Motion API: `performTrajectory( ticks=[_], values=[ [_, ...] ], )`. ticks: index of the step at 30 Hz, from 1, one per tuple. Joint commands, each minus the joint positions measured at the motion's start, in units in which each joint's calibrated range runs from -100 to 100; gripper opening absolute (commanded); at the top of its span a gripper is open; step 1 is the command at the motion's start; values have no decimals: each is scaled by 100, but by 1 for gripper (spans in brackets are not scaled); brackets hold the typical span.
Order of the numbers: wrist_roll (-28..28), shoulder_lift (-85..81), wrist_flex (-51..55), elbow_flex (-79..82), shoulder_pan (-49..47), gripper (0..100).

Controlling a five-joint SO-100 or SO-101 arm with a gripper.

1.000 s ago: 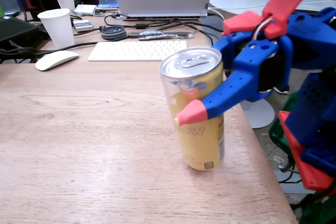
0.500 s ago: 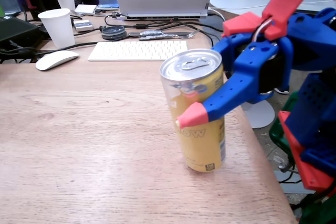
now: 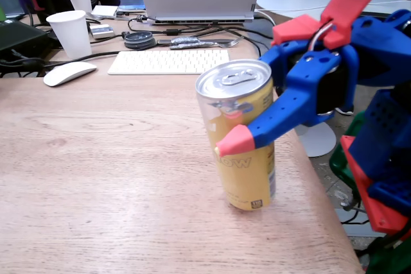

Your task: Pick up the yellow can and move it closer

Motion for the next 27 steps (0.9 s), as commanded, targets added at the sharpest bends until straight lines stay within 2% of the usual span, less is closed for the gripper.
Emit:
performTrajectory(
  ticks=[1,5,27],
  values=[
    [-24,-244,-48,-92,-63,22],
    [-15,-236,-146,210,5,22],
    [24,-236,-154,-479,-97,23]
  ],
)
